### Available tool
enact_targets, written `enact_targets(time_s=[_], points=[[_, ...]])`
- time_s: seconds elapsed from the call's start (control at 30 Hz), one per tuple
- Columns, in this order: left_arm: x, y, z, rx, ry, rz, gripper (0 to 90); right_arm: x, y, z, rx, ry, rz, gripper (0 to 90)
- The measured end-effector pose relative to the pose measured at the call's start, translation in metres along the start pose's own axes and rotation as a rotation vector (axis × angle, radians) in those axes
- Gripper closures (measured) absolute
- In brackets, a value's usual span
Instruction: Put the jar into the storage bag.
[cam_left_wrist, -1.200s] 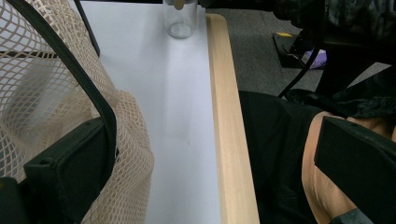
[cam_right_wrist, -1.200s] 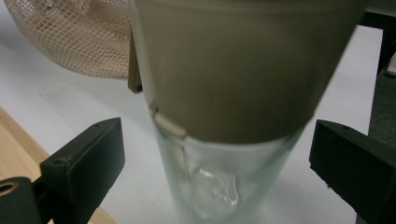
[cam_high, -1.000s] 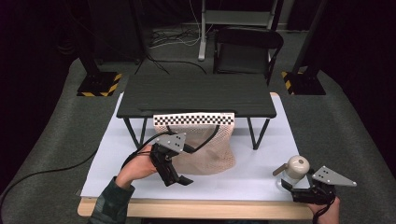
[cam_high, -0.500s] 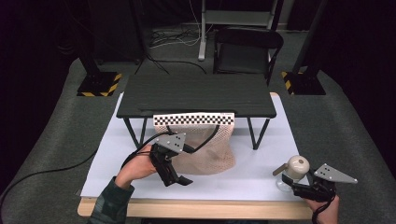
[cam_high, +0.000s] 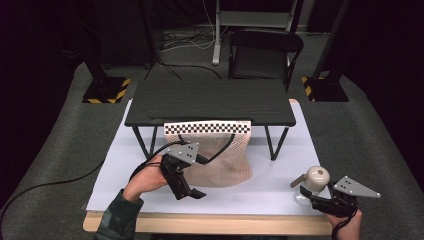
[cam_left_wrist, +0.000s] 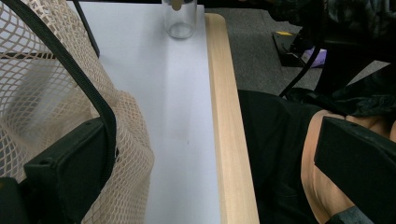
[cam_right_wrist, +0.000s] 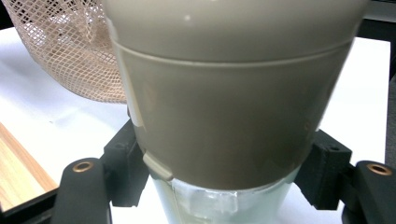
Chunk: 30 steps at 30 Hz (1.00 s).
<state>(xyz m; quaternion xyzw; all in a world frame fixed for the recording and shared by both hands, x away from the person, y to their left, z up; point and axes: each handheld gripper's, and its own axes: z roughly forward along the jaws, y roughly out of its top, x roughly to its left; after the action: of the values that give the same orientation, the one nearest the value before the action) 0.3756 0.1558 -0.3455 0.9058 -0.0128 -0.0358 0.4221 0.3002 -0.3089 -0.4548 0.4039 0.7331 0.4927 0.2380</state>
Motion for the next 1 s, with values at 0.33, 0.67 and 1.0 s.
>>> enact_targets(time_s=[0.33, 0.67, 1.0], points=[[-0.001, 0.000, -0.001, 0.004, 0.002, 0.006, 0.0, 0.016, 0.014, 0.001, -0.024, 0.027, -0.006, 29.1], [-0.002, 0.001, -0.001, 0.006, 0.006, 0.009, 0.0, 0.033, 0.027, 0.007, -0.023, 0.067, -0.030, 29.3], [-0.003, 0.001, -0.002, 0.005, 0.008, 0.012, 0.0, 0.052, 0.040, 0.018, -0.014, 0.091, -0.034, 29.3]])
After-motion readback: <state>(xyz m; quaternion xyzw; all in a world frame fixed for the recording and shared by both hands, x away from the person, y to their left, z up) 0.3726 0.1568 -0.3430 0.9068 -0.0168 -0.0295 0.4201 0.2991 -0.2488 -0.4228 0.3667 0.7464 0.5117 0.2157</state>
